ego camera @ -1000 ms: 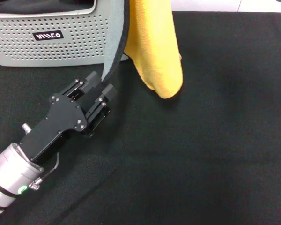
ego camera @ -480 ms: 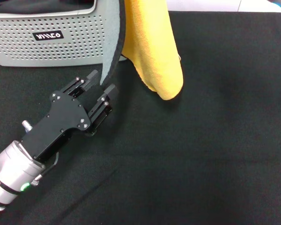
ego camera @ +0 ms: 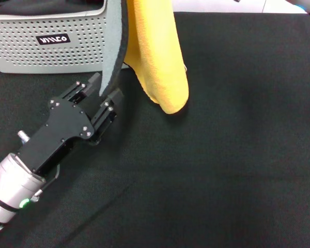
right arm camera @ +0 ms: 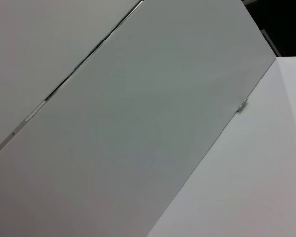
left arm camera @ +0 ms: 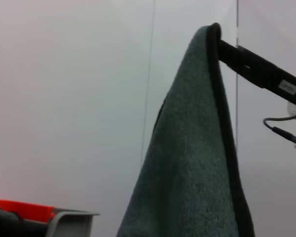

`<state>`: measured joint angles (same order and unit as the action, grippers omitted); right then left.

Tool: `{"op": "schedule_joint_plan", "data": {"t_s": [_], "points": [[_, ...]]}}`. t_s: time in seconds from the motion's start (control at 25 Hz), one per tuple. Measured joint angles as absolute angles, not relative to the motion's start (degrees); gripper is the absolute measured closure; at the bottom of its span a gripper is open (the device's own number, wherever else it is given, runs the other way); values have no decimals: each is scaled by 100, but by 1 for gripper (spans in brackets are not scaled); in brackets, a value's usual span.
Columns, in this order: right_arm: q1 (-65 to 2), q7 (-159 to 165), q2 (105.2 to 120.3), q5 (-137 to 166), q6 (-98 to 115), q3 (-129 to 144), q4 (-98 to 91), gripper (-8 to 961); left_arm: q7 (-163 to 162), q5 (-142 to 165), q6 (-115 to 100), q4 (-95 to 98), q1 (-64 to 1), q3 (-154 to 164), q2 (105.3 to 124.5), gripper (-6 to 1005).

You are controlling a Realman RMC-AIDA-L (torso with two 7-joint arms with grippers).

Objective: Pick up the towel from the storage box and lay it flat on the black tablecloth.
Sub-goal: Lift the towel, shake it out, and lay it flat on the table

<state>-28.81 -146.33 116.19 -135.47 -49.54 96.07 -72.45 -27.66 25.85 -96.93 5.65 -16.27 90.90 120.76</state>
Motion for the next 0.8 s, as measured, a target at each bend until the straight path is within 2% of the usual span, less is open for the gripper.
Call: {"op": "schedule_joint_plan", "data": {"t_s": [0.56, 0.76, 0.8], "points": [[-2802, -14626, 11619, -13550, -4981, 9615, -7269, 943, -2906, 2440, -9750, 518, -1586, 9129, 12076, 578], [-2779, -14600, 11619, -13552, -4980, 9615, -7269, 942, -2908, 2436, -9762, 519, -1575, 9132, 12076, 788], [-2775, -14595, 11619, -13553, -4981, 9615, -7269, 942, -2908, 2436, -9765, 519, -1574, 9132, 12076, 805]]}}
